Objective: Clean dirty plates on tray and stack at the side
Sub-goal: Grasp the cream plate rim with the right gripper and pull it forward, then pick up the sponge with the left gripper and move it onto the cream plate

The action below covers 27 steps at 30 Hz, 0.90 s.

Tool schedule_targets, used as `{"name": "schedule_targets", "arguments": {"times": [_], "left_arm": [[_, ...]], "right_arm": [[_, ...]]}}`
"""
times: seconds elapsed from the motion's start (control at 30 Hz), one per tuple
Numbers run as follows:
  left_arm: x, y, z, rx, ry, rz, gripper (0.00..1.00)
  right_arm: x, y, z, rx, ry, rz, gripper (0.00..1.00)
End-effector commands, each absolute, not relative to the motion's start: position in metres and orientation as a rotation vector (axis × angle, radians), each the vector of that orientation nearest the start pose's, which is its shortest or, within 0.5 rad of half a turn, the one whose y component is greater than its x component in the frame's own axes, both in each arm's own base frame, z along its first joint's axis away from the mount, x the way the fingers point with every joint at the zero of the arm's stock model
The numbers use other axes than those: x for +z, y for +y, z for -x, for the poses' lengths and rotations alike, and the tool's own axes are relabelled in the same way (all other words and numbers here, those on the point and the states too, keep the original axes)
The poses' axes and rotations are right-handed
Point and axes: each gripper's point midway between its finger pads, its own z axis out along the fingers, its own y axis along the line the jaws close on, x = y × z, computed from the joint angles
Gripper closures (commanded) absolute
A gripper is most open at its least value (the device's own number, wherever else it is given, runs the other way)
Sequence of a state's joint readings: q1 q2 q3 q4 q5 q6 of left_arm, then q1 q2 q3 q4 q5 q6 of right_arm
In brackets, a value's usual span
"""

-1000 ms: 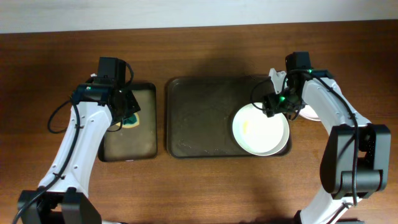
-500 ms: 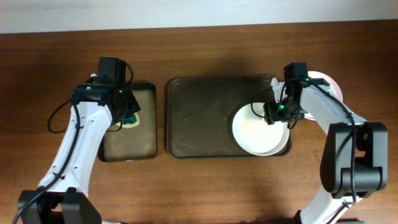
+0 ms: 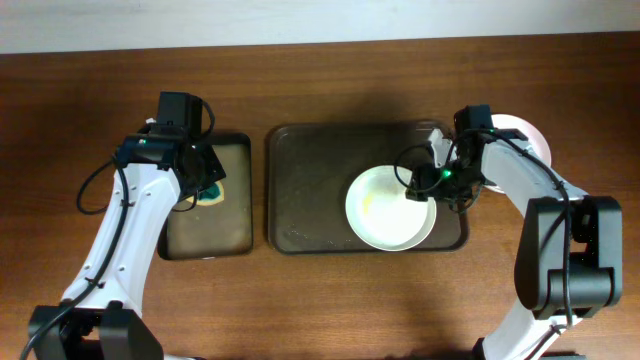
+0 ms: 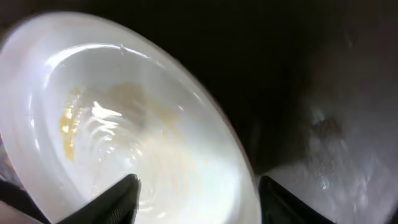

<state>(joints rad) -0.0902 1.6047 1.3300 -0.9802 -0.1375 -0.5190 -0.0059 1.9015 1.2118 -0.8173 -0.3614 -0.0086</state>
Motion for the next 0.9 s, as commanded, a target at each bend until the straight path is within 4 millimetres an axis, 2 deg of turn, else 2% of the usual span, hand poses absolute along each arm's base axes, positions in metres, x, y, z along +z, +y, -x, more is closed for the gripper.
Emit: {"name": "schedule_targets", "arguments": {"times": [0.0, 0.03, 0.1, 0.13, 0.4, 0.5, 0.57, 0.73, 0.87], "left_arm": [[0.136, -0.006, -0.357, 0.054, 2.729, 0.615, 1.00], [0.136, -0.006, -0.358, 0.054, 2.729, 0.615, 1.00], [0.136, -0.007, -0.358, 0.049, 2.727, 0.615, 1.00], [0.136, -0.007, -0.358, 0.048, 2.727, 0.615, 1.00], [0.137, -0.007, -0.359, 0.046, 2.723, 0.615, 1.00], [0.137, -0.009, -0.361, 0.028, 2.721, 0.611, 1.00], [0.137, -0.015, -0.362, -0.016, 2.724, 0.604, 1.00], [0.139, -0.037, -0.367, -0.128, 2.731, 0.524, 1.00], [0.140, -0.059, -0.367, -0.171, 2.747, 0.404, 1.00]], "right_arm": [[0.010, 0.028, -0.341, 0.284, 3.111, -0.173, 0.23], [0.010, 0.027, -0.337, 0.269, 3.125, -0.176, 0.23], [0.008, 0.029, -0.328, 0.281, 3.156, -0.235, 0.39], [0.006, 0.030, -0.324, 0.287, 3.169, -0.270, 0.43], [-0.001, 0.038, -0.308, 0.362, 3.207, -0.309, 0.61], [-0.002, 0.038, -0.309, 0.362, 3.204, -0.313, 0.72], [-0.002, 0.042, -0.311, 0.361, 3.195, -0.335, 0.72], [-0.003, 0.071, -0.324, 0.362, 3.146, -0.172, 0.72], [-0.005, 0.088, -0.333, 0.264, 3.099, -0.039, 0.72]]}}
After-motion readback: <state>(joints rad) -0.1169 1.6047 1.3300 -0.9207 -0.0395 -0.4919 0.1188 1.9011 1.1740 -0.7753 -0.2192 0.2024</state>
